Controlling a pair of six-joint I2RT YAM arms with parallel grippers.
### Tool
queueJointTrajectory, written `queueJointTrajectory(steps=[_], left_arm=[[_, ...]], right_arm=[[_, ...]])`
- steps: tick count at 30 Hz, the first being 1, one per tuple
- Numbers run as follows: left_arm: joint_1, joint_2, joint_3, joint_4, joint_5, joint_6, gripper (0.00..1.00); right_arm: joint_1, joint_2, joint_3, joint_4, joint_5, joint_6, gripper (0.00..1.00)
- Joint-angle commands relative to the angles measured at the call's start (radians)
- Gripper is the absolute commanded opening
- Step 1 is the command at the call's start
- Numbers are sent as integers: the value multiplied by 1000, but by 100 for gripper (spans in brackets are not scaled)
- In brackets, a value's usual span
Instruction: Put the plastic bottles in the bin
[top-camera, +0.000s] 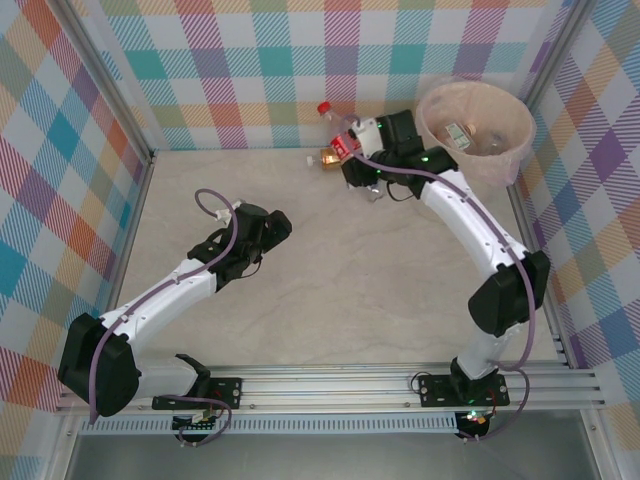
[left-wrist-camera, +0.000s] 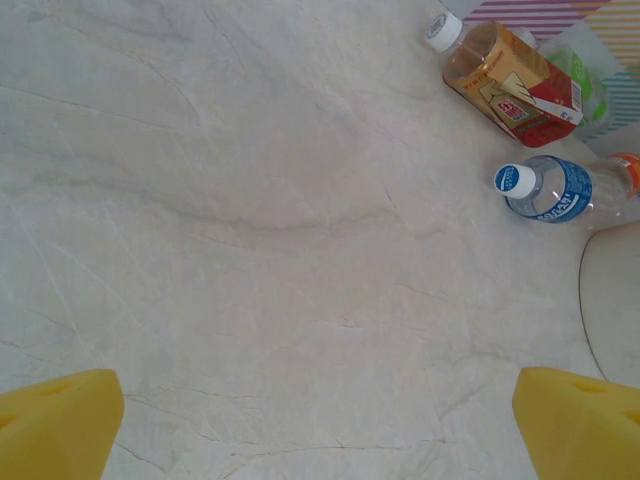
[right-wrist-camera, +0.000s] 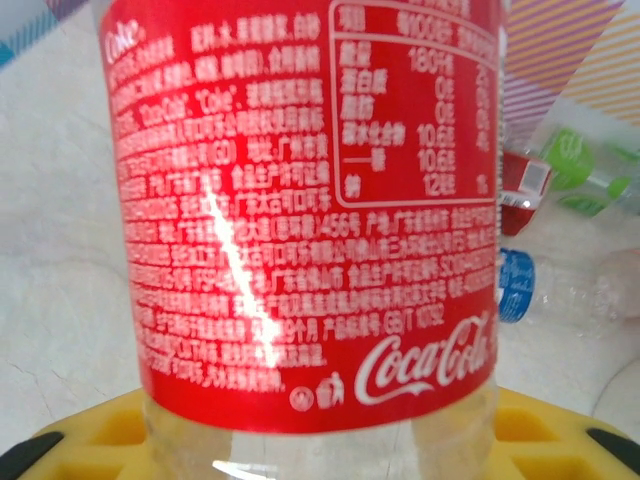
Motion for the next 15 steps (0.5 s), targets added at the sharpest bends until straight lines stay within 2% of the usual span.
queueJointTrajectory(steps=[1,6,15], left_arm=[[14,2,13,-5,-2,-1,100],[14,-4,14,-10,-4,0,100],[14,-8,21,-20,-22,2,100]], right_arm=[[-60,-42,16,30,-75,12,47],[-172,-48,136,-4,-113,60,47],[-349,16,341,-40,-91,95,48]])
